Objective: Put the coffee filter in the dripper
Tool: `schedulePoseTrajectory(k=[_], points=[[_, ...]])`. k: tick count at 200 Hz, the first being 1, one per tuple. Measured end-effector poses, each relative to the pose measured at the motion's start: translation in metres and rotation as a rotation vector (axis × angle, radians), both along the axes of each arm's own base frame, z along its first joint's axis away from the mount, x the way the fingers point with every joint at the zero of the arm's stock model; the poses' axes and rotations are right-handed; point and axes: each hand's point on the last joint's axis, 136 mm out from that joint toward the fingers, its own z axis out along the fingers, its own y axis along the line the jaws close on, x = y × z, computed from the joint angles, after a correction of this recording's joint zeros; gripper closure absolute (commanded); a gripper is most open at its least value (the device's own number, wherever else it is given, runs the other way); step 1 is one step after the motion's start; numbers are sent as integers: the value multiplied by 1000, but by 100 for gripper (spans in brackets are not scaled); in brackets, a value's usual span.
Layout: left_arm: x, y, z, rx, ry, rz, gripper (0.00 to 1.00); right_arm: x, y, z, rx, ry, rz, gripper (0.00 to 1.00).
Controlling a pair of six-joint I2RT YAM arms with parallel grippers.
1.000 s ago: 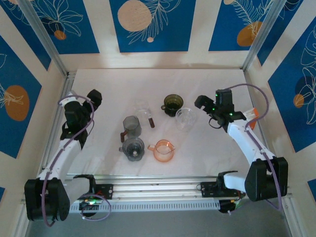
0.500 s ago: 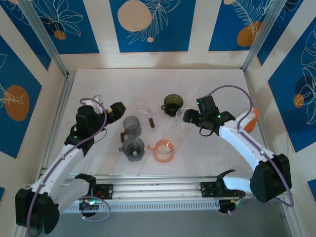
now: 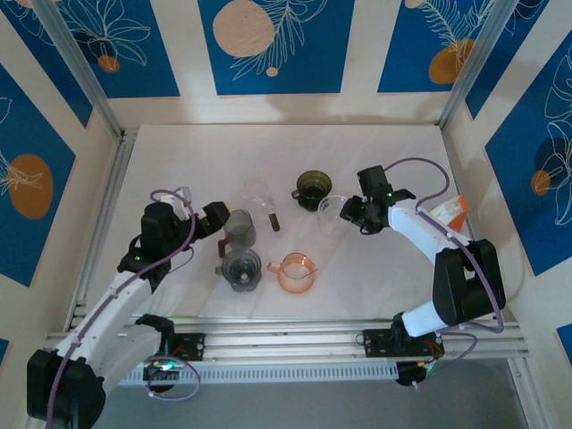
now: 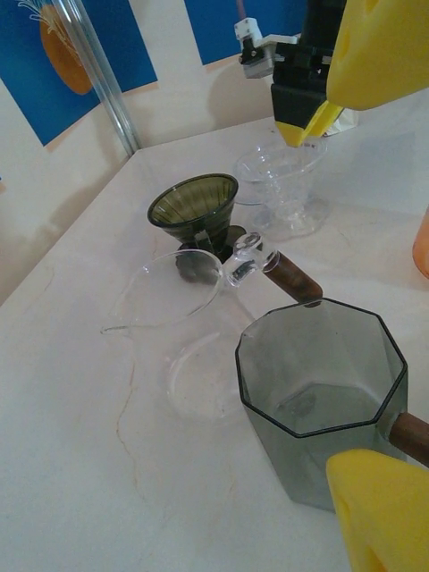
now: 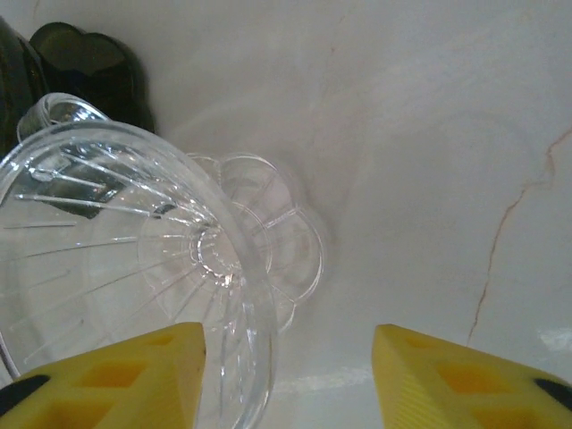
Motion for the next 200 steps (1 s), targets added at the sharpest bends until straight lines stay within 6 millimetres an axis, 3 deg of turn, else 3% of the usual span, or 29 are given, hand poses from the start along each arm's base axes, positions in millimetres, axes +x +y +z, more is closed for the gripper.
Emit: schedulePoseTrajectory(k=[17, 42, 103, 133, 172, 200], points=[[-2, 0, 0, 2, 1, -1, 2, 3, 1, -1, 3, 3, -9, 64], [-3, 1, 3, 3, -10, -3, 2, 5, 1, -5, 1, 15, -12, 67], [-6, 2, 4, 7, -10, -5, 1, 8, 6, -2, 27, 14, -15, 100], [-8, 2, 7, 8, -24, -7, 0, 2, 6, 7, 29, 10, -9, 100], [-13, 2, 12, 3, -31, -14, 0, -17, 7, 52, 58, -79, 15, 100], [-16, 1, 23, -8, -51, -27, 0, -43, 18, 89, 118, -150, 86, 100]])
